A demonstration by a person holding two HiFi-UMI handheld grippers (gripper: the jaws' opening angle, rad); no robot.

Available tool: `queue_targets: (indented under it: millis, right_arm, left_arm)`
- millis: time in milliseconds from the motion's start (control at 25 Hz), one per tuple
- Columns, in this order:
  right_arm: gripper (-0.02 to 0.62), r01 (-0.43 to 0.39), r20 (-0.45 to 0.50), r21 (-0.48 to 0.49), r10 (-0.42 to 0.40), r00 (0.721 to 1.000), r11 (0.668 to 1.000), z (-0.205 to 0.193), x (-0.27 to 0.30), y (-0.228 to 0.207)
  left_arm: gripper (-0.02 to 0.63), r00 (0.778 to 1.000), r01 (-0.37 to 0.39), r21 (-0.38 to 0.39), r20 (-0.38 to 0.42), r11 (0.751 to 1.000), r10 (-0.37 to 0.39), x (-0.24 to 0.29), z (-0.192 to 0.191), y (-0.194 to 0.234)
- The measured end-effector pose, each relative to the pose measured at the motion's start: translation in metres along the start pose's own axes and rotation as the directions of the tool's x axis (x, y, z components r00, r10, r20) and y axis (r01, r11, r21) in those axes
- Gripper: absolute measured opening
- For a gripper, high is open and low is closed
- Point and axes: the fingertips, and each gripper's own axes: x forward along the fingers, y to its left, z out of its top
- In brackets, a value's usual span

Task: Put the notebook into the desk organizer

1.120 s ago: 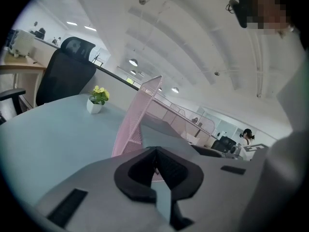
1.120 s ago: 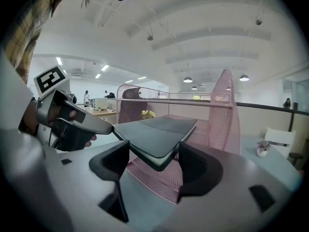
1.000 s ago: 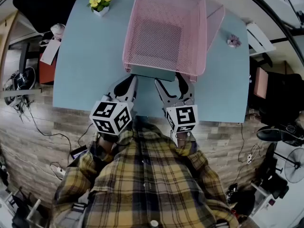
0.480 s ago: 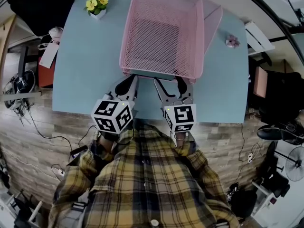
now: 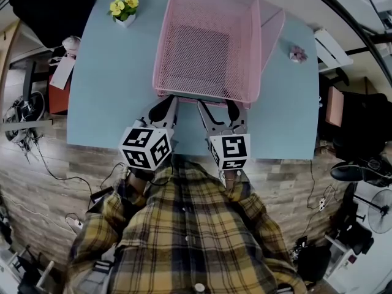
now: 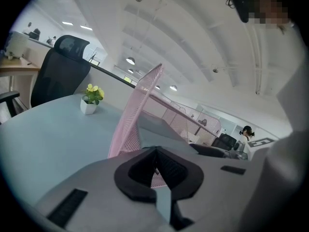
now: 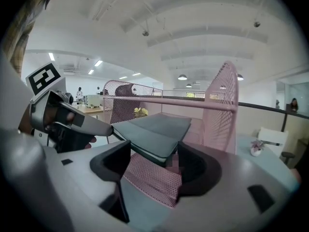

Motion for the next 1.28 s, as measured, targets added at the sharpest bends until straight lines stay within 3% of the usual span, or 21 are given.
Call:
queue_targets:
  millis: [640,960,1280]
  right_arm:
    - [0.307,-0.052,0.039,0.051,0.050,0.998,0.997,0.007,-0.024,0.011]
    - [0.307,-0.087,0.078,0.103,0.079,0.994,0.991,0.020,-0.058,0.017]
    - [0.307,-0.140,0.095,0.162,0.126,0.987,0.977,0.020,-0.099,0.026]
  left_arm:
    - [-0.008,1.000,-0.020,0.045,0.024,0.999,0.019,-0.023,0.001,-0.006]
    - [0.015,0.998,-0.018,0.135,0.064,0.991,0.010,-0.051,0.005,-0.028]
    - [0.041,0.996,-0.029,0.258,0.093,0.966,0.005,-0.084,0.001,-0.051]
